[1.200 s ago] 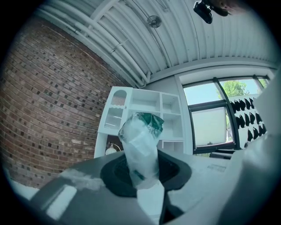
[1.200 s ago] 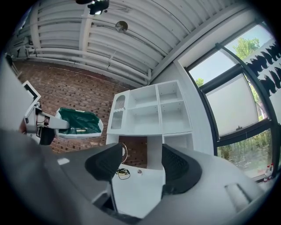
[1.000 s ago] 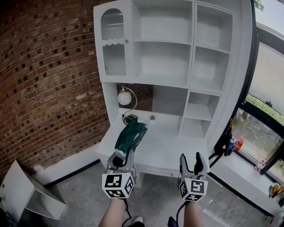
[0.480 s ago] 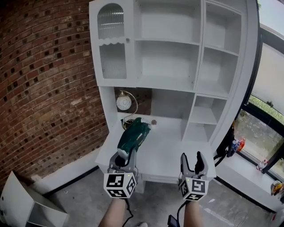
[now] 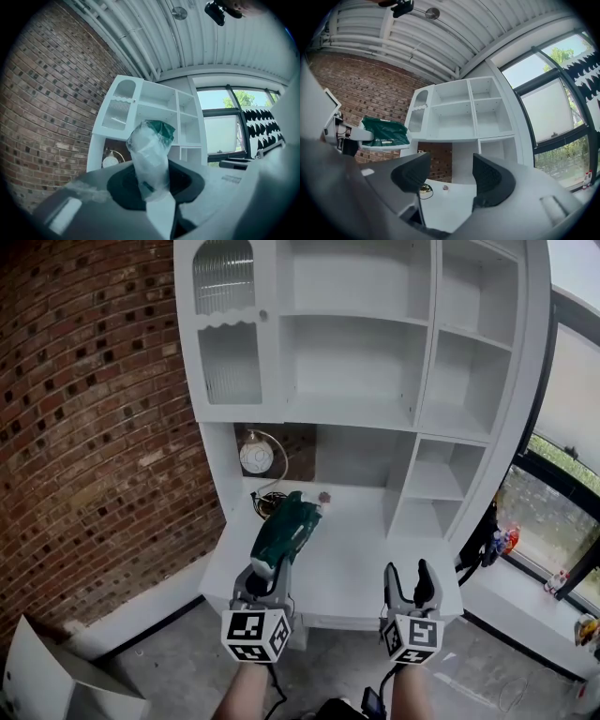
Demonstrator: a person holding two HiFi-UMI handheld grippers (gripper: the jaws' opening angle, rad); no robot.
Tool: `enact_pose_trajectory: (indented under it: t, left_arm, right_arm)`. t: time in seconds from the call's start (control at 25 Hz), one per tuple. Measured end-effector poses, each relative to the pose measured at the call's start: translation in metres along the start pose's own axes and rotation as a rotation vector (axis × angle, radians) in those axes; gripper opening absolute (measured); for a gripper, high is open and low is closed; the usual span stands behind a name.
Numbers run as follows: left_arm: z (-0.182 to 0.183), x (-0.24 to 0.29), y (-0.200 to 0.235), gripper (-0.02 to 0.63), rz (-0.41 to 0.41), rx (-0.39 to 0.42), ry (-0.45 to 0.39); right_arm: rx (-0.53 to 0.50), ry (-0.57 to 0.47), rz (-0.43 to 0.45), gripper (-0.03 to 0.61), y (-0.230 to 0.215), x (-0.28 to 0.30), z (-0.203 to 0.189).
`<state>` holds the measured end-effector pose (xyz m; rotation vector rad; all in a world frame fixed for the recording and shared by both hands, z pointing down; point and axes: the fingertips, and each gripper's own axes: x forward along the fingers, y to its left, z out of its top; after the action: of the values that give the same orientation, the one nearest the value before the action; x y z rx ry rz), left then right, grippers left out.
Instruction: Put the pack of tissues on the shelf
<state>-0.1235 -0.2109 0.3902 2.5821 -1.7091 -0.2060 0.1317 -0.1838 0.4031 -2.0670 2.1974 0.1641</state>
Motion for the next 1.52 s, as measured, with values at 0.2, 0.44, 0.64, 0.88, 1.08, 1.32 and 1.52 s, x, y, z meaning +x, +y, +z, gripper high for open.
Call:
enact_pose_trajectory:
  t: [0.2, 0.44, 0.64, 0.88, 1.08, 1.32, 1.52]
  left_arm:
    - [-0.007, 0.018, 0.005, 0.100, 0.001, -0.016, 0.007]
    - [-0.010, 0.054, 0.009, 0.100, -0.001, -0.019, 0.005]
    - [-0.007, 0.092, 0.008, 0.100, -0.004, -0.032, -0.010]
    - [-0.003, 0.140, -0.007, 0.100, -0.037, -0.045, -0.022]
    - [0.000, 0.179, -0.021, 0.100, -0.092, -0.067, -0.026]
    - [-0.009, 0.221, -0.047, 0.100, -0.214, -0.109, 0.000]
    - [-0.023, 0.241, -0.061, 0.100, -0.312, -0.142, 0.040]
  right_arm:
    - [-0.020, 0.013, -0.006, 0.273, -0.006, 0.020, -0.012]
    - [-0.007, 0.023, 0.004, 0.273, -0.019, 0.058, -0.021]
    - [-0.015, 0.017, 0.019, 0.273, -0.032, 0.093, -0.020]
    - [-0.013, 0.005, 0.044, 0.273, -0.052, 0.134, -0.015]
    - [-0.006, 0.000, 0.087, 0.273, -0.063, 0.169, -0.011]
    - [0.094, 0.038, 0.188, 0.273, -0.069, 0.206, -0.023]
    - [0.204, 0.080, 0.304, 0.276, -0.063, 0.225, -0.032]
